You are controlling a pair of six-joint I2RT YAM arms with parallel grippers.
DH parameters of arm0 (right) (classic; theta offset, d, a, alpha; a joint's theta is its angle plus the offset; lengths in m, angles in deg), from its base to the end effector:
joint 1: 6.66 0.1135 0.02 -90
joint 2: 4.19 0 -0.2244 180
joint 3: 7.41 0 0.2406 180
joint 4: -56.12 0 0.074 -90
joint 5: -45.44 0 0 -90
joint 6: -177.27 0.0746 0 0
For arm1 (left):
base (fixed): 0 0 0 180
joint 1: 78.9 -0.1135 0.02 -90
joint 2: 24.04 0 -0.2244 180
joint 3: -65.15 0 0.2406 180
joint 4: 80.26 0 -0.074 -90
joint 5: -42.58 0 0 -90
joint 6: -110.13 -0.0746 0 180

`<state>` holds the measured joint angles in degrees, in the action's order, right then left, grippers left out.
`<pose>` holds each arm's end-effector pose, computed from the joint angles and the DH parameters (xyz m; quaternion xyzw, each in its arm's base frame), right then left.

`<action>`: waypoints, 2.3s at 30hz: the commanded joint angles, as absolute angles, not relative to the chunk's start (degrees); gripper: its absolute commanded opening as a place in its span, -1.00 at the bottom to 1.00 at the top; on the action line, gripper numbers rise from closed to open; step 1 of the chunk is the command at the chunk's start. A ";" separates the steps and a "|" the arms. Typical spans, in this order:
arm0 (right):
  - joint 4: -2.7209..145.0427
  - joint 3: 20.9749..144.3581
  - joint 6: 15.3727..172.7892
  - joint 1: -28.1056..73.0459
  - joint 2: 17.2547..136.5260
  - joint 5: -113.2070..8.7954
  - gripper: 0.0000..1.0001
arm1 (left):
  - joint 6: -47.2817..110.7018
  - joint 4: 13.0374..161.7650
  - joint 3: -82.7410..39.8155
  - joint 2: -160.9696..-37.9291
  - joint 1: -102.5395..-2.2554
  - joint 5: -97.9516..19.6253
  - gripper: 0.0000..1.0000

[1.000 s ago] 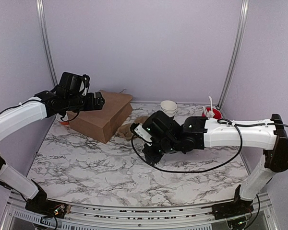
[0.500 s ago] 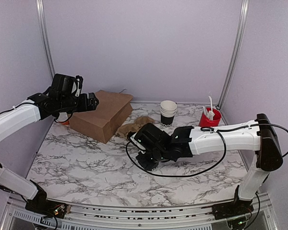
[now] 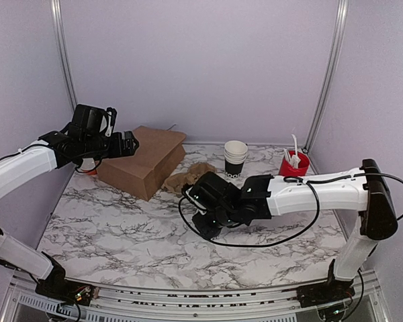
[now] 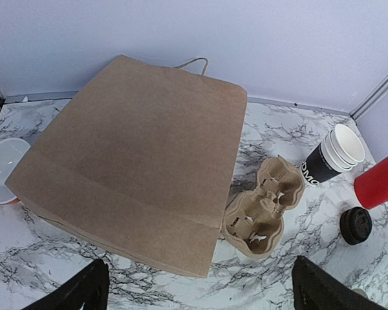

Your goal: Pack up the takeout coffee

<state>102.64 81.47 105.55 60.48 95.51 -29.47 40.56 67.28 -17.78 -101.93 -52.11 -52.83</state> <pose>0.1628 0.3361 0.1666 -0.3598 0.8814 0.0965 0.2903 0.3104 -0.1489 0.2858 0.0229 0.8536 -0.1708 0.4915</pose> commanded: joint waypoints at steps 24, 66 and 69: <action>95.58 69.13 101.88 29.67 83.88 -28.09 0.91 | 42.04 69.25 -17.06 -103.47 -52.92 -48.86 0.98; 91.32 69.34 101.93 23.19 94.71 -27.53 0.44 | 43.42 69.64 -16.97 -103.59 -54.65 -45.93 0.98; 92.28 69.83 101.83 23.44 93.04 -27.29 0.44 | 43.57 69.60 -16.88 -103.59 -54.75 -45.85 0.98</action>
